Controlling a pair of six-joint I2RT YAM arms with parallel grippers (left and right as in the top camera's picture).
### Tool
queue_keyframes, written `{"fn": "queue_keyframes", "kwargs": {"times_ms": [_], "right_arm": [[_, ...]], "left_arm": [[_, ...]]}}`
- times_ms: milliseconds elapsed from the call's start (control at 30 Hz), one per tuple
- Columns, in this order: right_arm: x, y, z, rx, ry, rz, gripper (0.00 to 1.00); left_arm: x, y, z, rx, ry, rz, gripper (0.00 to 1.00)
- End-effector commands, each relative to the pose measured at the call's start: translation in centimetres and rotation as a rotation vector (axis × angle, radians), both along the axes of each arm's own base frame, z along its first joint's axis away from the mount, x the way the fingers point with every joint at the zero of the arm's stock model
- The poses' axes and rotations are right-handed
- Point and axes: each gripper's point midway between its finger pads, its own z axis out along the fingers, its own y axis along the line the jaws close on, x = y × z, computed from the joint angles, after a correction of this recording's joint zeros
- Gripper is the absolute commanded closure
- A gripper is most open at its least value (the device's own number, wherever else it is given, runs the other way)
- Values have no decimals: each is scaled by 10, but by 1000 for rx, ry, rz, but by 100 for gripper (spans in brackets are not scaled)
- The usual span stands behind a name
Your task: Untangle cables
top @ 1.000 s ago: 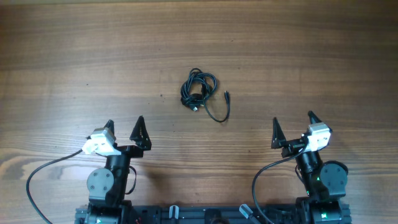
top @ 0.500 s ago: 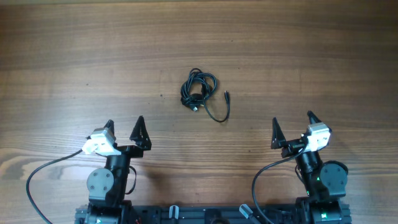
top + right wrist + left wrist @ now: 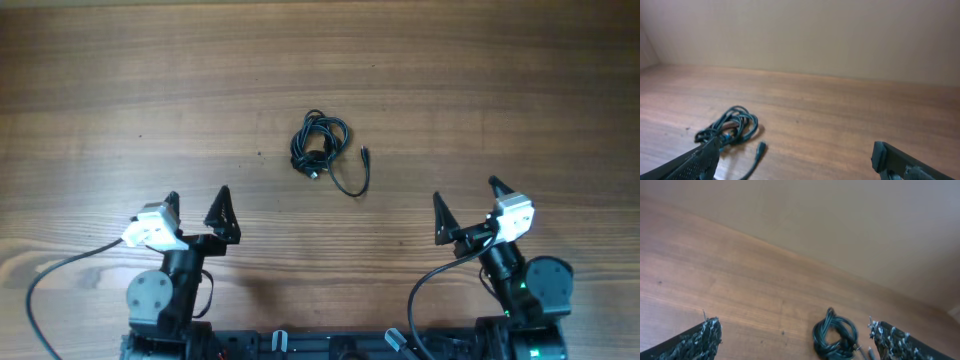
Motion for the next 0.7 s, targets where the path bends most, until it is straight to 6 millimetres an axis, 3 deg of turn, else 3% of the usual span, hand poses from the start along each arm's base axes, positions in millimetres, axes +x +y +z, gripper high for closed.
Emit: {"fn": "queue_keyframes", "kwargs": {"times_ms": [0, 167, 333, 567, 667], "right_arm": [[1, 10, 38, 9, 7, 57, 0], [14, 21, 71, 14, 101, 116, 0], [31, 32, 88, 29, 257, 177, 0], [50, 43, 99, 55, 476, 230, 0], [59, 45, 105, 63, 559, 238, 0]], "left_arm": [[1, -2, 39, 15, 2, -13, 0], [12, -4, 71, 25, 124, -18, 0], [46, -18, 113, 23, 278, -81, 0], [97, -35, 123, 11, 632, -148, 0], [125, -53, 120, -28, 685, -229, 0]]}}
